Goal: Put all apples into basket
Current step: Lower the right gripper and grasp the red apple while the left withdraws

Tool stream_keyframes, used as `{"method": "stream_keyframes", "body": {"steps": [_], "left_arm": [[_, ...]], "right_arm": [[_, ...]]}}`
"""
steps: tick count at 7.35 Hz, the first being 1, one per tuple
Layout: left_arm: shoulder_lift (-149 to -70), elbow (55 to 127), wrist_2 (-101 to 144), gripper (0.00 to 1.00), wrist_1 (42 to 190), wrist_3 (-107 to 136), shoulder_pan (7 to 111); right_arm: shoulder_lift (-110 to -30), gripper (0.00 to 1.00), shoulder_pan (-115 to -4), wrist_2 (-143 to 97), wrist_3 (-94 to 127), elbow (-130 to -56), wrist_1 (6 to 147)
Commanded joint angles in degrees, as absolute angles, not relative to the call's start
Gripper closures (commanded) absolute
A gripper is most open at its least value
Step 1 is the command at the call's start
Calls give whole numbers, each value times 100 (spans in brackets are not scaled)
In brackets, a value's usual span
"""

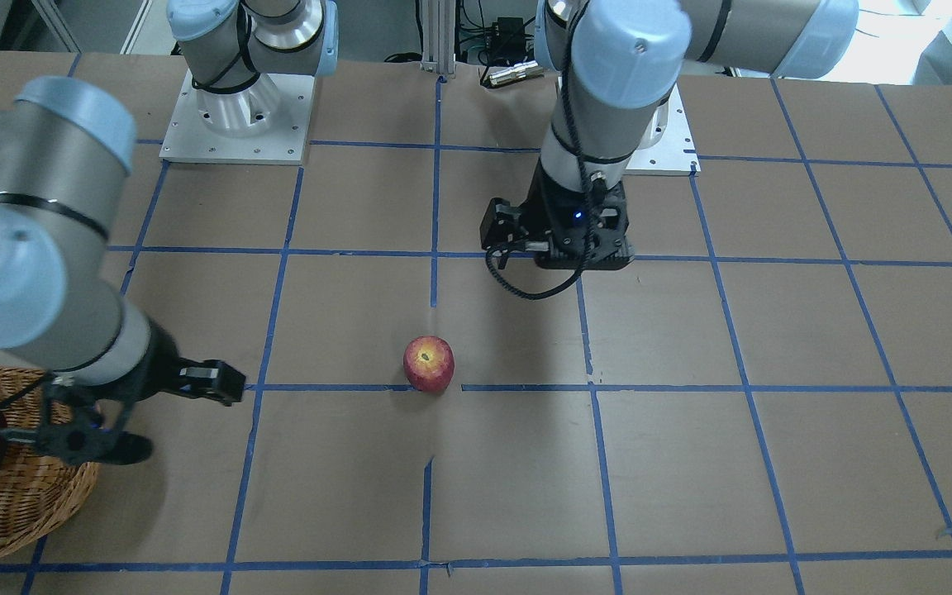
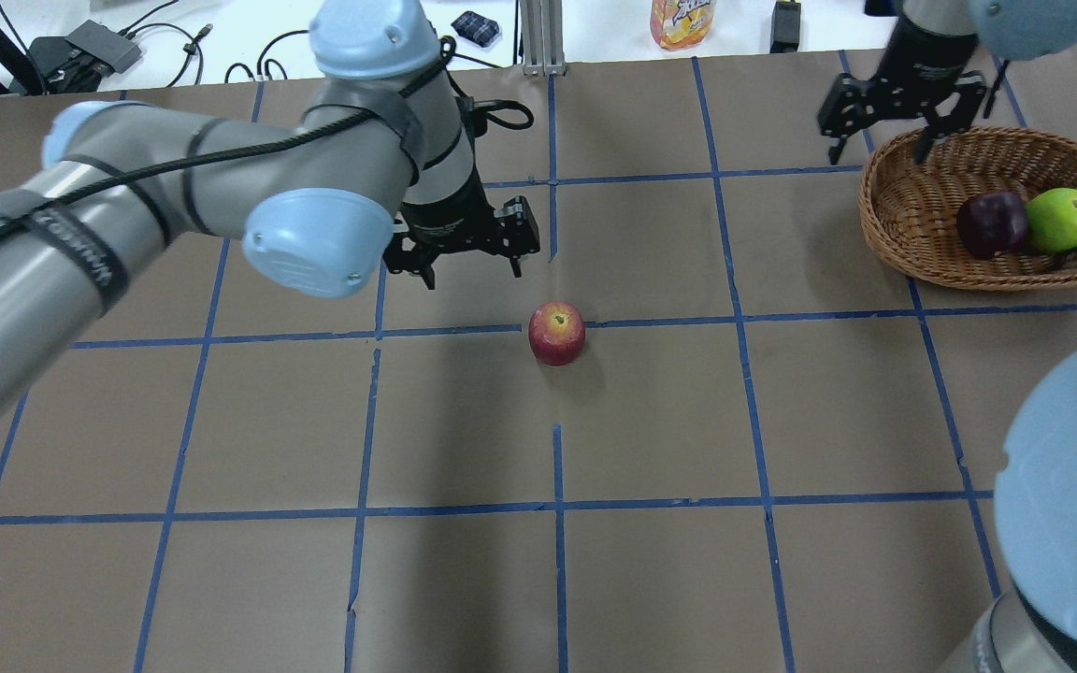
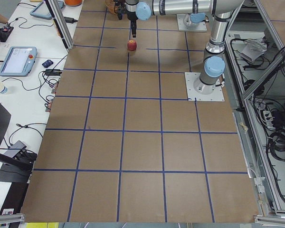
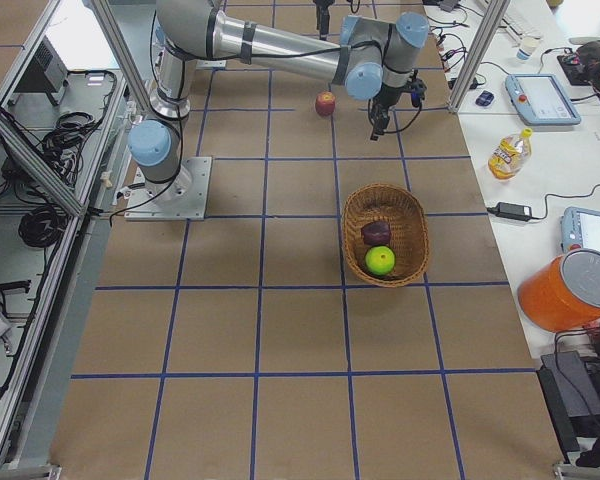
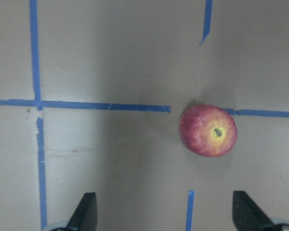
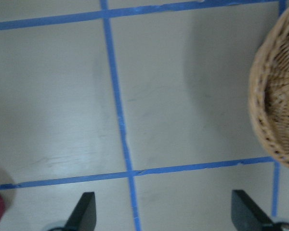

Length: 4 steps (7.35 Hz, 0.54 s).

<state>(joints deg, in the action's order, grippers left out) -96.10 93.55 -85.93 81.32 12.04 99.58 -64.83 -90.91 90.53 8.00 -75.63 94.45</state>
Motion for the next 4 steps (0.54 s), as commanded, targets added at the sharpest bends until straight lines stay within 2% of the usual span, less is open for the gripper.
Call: {"method": "stream_keyframes", "body": {"steps": [1,4], "left_arm": [[-9054,9273,-8543,0,8734,757,9397],[-9087,8659,-8596,0,9551,360,9097]], "right_arm": [[-6364,0,-10174,9018,1739,-7663,9518],[-5908,0,-10555,8317,2274,-7743,9782]]}}
